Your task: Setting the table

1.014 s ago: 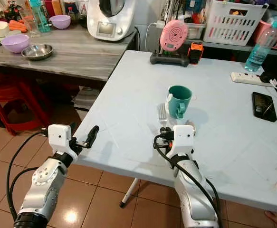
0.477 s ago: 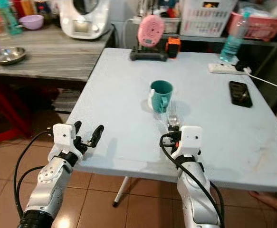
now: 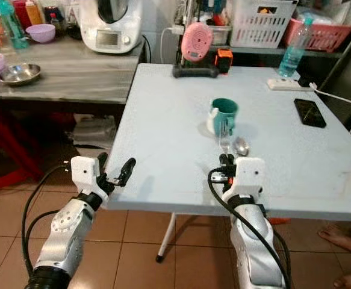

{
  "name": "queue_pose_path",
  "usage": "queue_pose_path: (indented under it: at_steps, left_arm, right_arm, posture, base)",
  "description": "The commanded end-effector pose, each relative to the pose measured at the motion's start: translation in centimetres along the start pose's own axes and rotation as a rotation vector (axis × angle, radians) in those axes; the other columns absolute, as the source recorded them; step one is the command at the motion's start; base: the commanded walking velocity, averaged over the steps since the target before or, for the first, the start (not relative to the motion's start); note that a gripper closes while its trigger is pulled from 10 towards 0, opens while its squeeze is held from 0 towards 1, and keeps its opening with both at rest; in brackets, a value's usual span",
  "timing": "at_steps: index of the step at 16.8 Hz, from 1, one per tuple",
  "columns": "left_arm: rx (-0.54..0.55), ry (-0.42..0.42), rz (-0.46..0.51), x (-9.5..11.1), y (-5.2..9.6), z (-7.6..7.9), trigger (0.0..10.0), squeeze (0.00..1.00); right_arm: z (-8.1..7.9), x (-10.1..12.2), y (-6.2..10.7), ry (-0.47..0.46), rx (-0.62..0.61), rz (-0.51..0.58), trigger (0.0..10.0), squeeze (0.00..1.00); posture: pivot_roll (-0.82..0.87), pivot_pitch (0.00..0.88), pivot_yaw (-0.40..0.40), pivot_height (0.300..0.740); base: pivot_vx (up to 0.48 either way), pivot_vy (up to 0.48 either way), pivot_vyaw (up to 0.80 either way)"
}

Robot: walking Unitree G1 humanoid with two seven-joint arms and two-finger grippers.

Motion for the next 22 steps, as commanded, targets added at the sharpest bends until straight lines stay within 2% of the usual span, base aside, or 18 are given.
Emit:
queue_pose_path:
  at_steps: [1, 7, 22]
  left_arm:
    - [0.021, -0.013, 0.005, 0.29, 0.07, -0.73, 10.0, 0.0]
    - [0.011, -0.016, 0.002, 0.18, -0.03, -0.65, 10.0, 0.0]
    - [0.04, -0.02, 0.013, 0.07, -0.15, -0.84, 10.0, 0.0]
  right_arm:
    - [-0.27, 0.81, -0.01, 0.002, 0.008, 0.041, 10.0, 0.0]
    - [-0.28, 0.95, -0.12, 0.001, 0.004, 0.057, 10.0, 0.0]
    - [0.02, 1.2, 0.04, 0.035, 0.008, 0.079, 10.0, 0.0]
  posture:
    - [-0.05, 0.0, -0.007, 0.74]
    - [-0.05, 0.0, -0.003, 0.74]
    - [-0.06, 0.0, -0.006, 0.74]
  base:
    - [0.0, 0.382, 0.0]
    - [0.0, 0.38, -0.33]
    - [0.0, 0.38, 0.0]
Point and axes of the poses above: a point about 5 cm out from each wrist's last joint towards the gripper, its own y axis pointing back from the gripper into the wrist, its own x axis along the axis of the wrist's last joint, z = x × y, the point moved 2 cm from there along -y, pointing out of the wrist towards the gripper, and after that the axes turned 4 degrees about y, right-handed, at the moved point
